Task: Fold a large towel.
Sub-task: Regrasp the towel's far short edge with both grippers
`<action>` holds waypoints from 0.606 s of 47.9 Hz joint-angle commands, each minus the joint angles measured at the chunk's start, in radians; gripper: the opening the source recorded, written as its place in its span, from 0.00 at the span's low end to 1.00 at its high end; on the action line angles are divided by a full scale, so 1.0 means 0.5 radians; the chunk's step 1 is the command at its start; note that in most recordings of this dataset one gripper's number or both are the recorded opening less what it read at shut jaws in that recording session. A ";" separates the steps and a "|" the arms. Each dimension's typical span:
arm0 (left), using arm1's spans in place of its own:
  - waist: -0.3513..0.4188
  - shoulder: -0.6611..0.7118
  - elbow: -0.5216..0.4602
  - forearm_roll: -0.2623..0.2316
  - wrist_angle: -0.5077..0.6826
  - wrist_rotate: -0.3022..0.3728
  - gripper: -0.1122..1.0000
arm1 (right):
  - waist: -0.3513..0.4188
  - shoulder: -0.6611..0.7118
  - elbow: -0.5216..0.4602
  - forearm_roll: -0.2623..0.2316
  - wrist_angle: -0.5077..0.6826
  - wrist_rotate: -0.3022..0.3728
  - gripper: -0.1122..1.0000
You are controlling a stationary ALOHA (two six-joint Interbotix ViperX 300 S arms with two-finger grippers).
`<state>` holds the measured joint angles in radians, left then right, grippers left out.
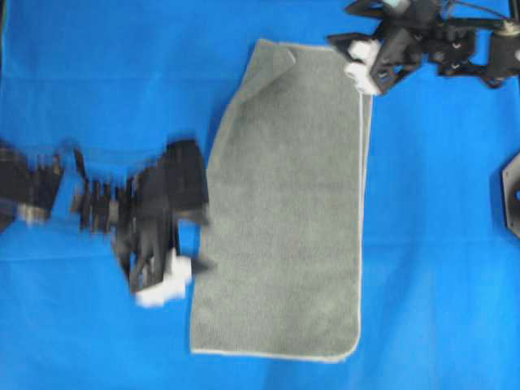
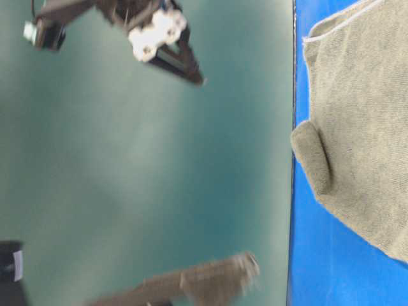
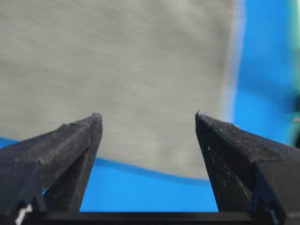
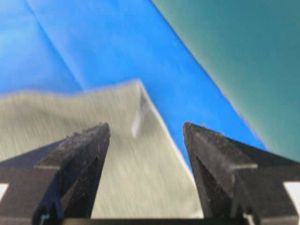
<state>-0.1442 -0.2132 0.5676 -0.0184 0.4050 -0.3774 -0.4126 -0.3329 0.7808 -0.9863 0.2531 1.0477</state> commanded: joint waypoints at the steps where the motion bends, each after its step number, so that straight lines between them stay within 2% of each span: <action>1: 0.230 -0.061 0.012 0.006 -0.077 0.169 0.78 | 0.000 -0.110 0.074 0.034 0.086 0.003 0.68; 5: 0.448 -0.043 0.046 0.003 -0.202 0.341 0.78 | 0.000 -0.117 0.132 0.055 0.153 0.003 0.68; 12: 0.703 0.067 0.098 -0.003 -0.448 0.500 0.78 | -0.028 0.003 0.172 0.071 0.181 0.003 0.68; 18: 0.838 0.255 0.083 -0.003 -0.641 0.540 0.78 | -0.101 0.190 0.135 0.071 0.156 0.003 0.68; 29: 0.914 0.709 -0.058 -0.003 -0.890 0.543 0.78 | -0.249 0.571 0.018 0.067 -0.067 0.000 0.68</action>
<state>0.3068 0.0997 0.5844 -0.0199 -0.0092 -0.1074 -0.5170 -0.0920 0.8283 -0.9511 0.2562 1.0477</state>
